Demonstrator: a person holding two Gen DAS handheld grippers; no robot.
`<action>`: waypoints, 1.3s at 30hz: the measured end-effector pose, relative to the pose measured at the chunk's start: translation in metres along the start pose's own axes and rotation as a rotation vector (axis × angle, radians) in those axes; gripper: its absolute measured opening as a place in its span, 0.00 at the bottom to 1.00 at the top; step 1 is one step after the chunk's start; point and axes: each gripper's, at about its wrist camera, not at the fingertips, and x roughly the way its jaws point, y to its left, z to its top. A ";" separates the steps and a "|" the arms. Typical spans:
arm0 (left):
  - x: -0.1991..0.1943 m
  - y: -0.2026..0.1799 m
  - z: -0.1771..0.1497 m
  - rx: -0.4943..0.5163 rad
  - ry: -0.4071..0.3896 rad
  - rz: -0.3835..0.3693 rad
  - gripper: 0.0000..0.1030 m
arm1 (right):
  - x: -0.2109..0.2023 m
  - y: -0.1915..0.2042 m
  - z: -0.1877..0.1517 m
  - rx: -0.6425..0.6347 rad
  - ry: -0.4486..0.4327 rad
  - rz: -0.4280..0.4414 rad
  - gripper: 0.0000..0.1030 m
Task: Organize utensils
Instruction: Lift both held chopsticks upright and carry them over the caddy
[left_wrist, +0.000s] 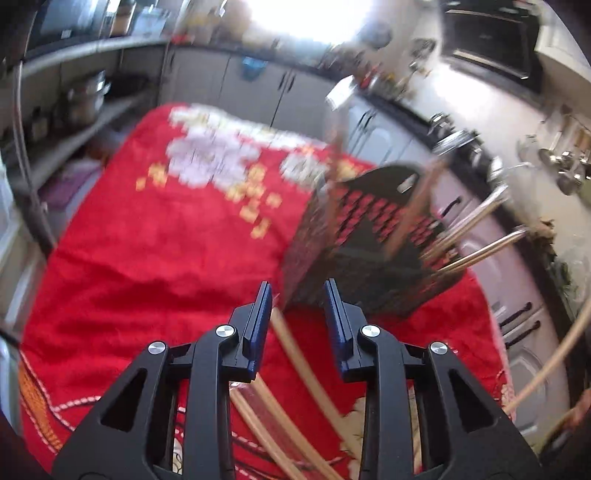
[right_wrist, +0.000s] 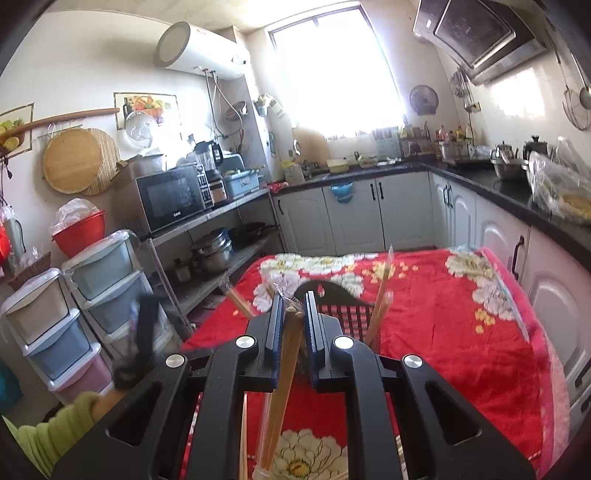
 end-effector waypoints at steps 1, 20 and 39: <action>0.006 0.004 -0.002 -0.006 0.018 0.001 0.25 | 0.000 0.001 0.005 -0.007 -0.010 -0.001 0.11; 0.097 0.007 -0.015 0.017 0.197 0.119 0.27 | 0.031 -0.024 0.094 -0.056 -0.163 -0.048 0.11; -0.029 -0.011 0.014 0.021 -0.062 -0.094 0.03 | 0.067 -0.039 0.109 -0.052 -0.191 -0.055 0.11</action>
